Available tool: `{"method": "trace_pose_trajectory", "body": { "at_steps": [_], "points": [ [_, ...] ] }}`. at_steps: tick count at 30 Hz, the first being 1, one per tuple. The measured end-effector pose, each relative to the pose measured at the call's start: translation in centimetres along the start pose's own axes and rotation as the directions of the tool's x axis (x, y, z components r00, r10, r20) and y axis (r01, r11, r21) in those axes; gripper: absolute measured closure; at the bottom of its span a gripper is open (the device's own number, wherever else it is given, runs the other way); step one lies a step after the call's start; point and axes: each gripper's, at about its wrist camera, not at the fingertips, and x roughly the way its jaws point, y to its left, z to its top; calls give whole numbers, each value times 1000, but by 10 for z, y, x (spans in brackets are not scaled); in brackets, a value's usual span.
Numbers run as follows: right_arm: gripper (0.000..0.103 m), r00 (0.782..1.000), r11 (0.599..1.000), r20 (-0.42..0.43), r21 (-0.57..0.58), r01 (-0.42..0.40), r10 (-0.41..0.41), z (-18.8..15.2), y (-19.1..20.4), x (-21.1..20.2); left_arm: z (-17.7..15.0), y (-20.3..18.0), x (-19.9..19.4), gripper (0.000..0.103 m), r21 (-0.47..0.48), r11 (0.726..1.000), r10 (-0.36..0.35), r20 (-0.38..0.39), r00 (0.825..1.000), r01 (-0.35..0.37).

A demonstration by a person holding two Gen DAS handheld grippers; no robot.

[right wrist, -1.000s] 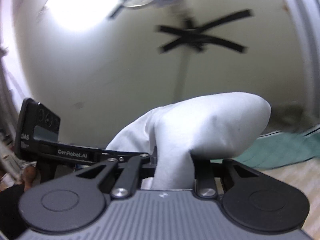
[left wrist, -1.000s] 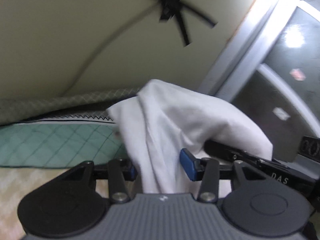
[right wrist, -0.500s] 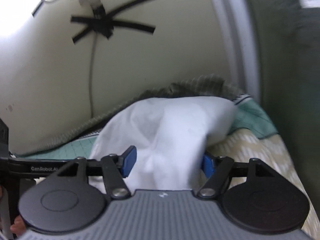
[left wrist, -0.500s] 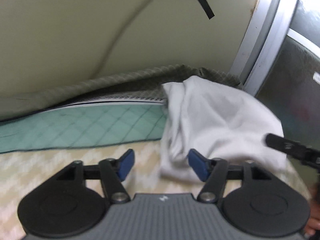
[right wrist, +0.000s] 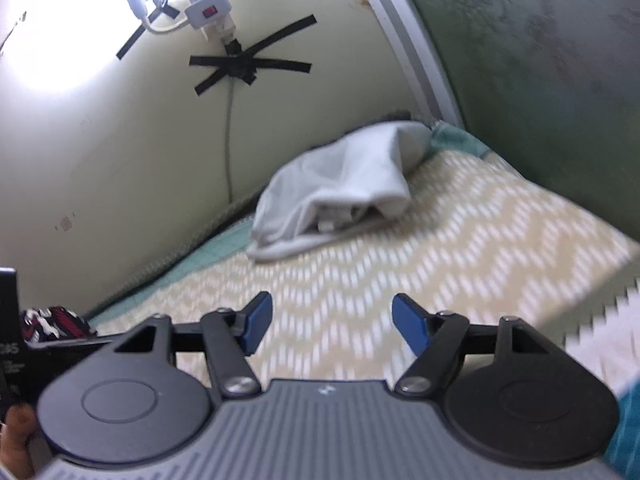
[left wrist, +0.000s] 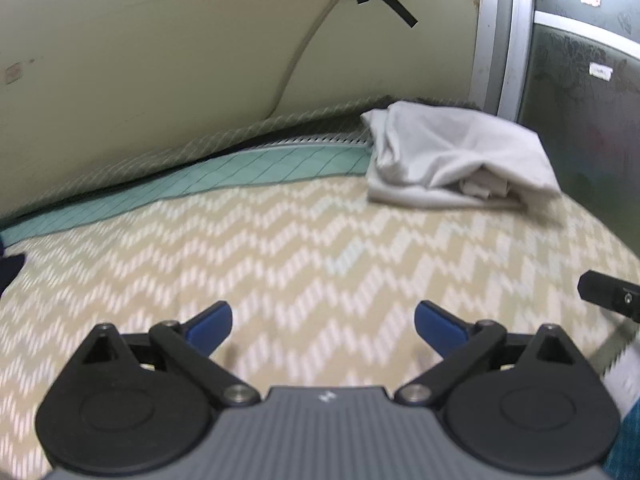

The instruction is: Fold small clothes

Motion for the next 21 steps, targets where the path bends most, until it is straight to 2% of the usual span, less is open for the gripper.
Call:
{"method": "trace_pose_trajectory", "body": {
  "at_steps": [4, 8, 14, 21],
  "points": [
    [34, 999, 999, 12, -16, 36, -36, -17, 7, -6, -15, 6, -9, 0, -6, 999, 40, -2, 999, -40],
    [34, 998, 999, 42, -1, 52, -52, -29, 7, -9, -20, 10, -21, 0, -20, 996, 87, 43, 995, -87],
    [31, 995, 996, 79, -58, 61, -56, -34, 16, -14, -24, 2, -29, 0, 31, 993, 110, 77, 991, -113],
    [30, 996, 998, 77, -36, 46, -43, -32, 12, -12, -27, -2, -37, 0, 62, 989, 126, 130, 983, -135]
  ]
}}
